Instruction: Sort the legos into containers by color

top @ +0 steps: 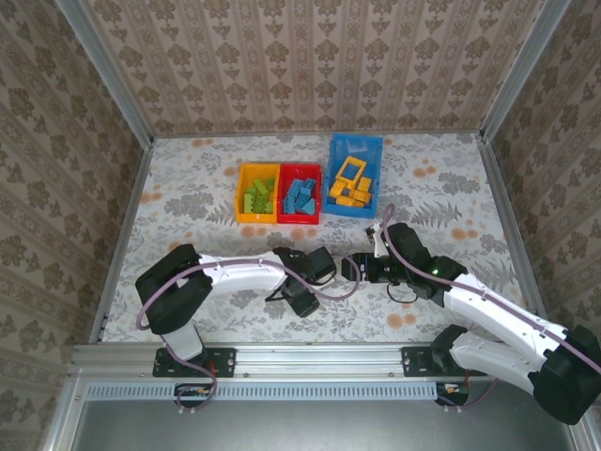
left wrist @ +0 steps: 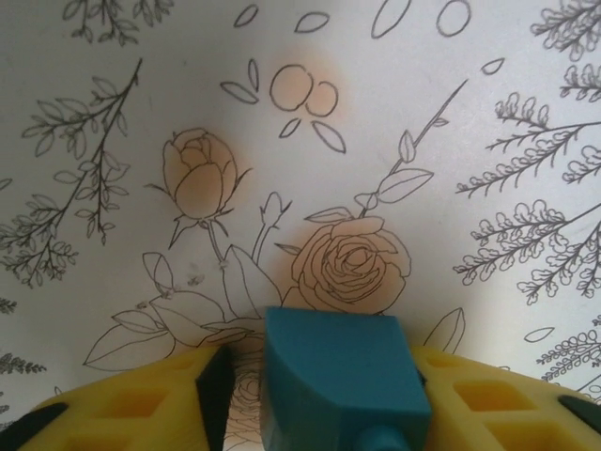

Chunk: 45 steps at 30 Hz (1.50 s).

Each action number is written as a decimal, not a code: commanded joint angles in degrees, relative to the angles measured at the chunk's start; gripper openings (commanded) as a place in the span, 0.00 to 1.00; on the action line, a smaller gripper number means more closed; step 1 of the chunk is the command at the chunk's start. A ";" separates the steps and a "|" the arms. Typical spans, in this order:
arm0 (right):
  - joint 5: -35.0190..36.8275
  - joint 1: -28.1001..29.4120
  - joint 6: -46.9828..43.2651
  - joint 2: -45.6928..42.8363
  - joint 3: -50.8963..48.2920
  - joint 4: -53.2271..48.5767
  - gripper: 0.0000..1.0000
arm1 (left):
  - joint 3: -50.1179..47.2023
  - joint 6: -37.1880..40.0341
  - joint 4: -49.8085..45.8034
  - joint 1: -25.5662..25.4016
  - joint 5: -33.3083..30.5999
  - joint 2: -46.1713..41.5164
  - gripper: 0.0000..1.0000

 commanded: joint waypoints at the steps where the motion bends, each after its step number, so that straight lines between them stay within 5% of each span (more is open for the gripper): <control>1: -1.56 0.03 1.44 -2.10 -0.92 0.63 0.71 | 0.01 0.56 0.17 -1.02 -3.34 2.79 0.41; 11: -0.92 -0.22 2.58 -4.53 -1.77 -0.29 0.70 | 0.79 -3.13 -1.26 -0.69 -6.66 0.74 0.31; 17: -2.09 -0.22 1.38 -4.85 -1.27 2.31 0.69 | 7.44 -4.09 -5.38 5.76 -7.29 -3.36 0.30; 23: -0.53 -0.31 0.71 -6.28 -2.88 17.09 0.68 | 17.82 -2.32 -8.30 14.82 -5.04 -2.98 0.30; 31: 11.17 -0.37 -6.95 2.13 2.84 29.20 0.70 | 35.06 -2.47 -8.44 25.75 -2.17 7.07 0.31; 37: 12.18 -0.81 -9.51 10.98 11.48 27.34 0.70 | 45.04 -4.68 -7.30 28.35 -1.58 17.41 0.31; 45: 12.25 -0.83 -8.10 12.45 12.14 25.65 0.70 | 50.50 -7.84 -9.40 28.36 -2.69 25.65 0.32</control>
